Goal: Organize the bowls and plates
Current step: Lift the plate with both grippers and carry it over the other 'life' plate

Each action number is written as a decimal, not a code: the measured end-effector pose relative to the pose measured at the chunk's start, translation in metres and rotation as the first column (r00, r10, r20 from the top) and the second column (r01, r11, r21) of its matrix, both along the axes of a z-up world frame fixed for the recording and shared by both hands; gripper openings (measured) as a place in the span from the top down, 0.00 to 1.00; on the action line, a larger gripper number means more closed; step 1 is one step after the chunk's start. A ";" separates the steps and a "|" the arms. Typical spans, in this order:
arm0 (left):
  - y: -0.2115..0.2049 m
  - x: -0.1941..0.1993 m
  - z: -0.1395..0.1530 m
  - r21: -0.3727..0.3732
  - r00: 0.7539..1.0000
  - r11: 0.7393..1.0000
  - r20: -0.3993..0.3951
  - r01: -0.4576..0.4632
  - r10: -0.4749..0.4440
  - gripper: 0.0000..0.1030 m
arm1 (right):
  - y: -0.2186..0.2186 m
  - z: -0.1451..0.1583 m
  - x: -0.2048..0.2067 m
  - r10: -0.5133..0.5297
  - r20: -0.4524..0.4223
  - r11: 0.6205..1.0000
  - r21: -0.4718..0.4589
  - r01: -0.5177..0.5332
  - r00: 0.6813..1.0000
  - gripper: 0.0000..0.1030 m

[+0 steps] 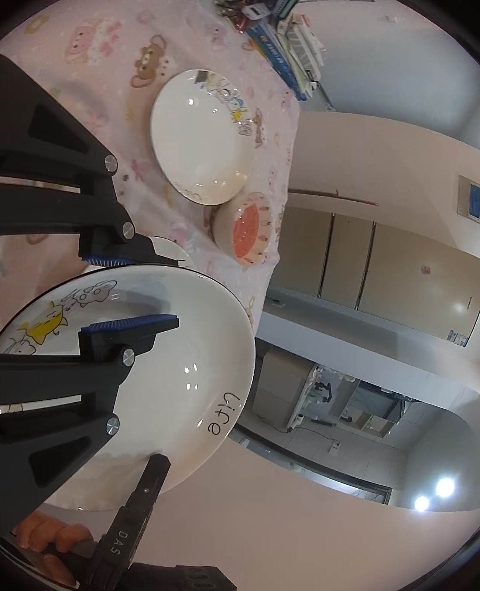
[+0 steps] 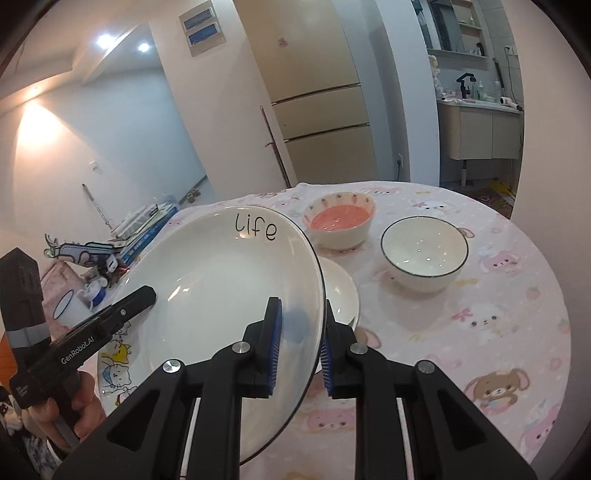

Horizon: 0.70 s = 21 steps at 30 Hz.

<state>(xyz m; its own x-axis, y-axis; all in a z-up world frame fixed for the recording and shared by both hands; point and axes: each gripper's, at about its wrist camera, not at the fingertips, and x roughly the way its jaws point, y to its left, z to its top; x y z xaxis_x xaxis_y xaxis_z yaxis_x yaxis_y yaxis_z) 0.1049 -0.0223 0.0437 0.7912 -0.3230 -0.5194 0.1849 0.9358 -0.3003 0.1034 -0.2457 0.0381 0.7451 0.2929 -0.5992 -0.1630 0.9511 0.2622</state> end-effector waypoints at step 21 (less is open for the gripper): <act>0.000 0.090 -0.059 0.056 0.989 0.998 -0.148 -0.020 0.028 0.78 | 0.006 -0.047 0.093 0.011 -0.097 0.998 -0.064 -0.017 0.995 0.77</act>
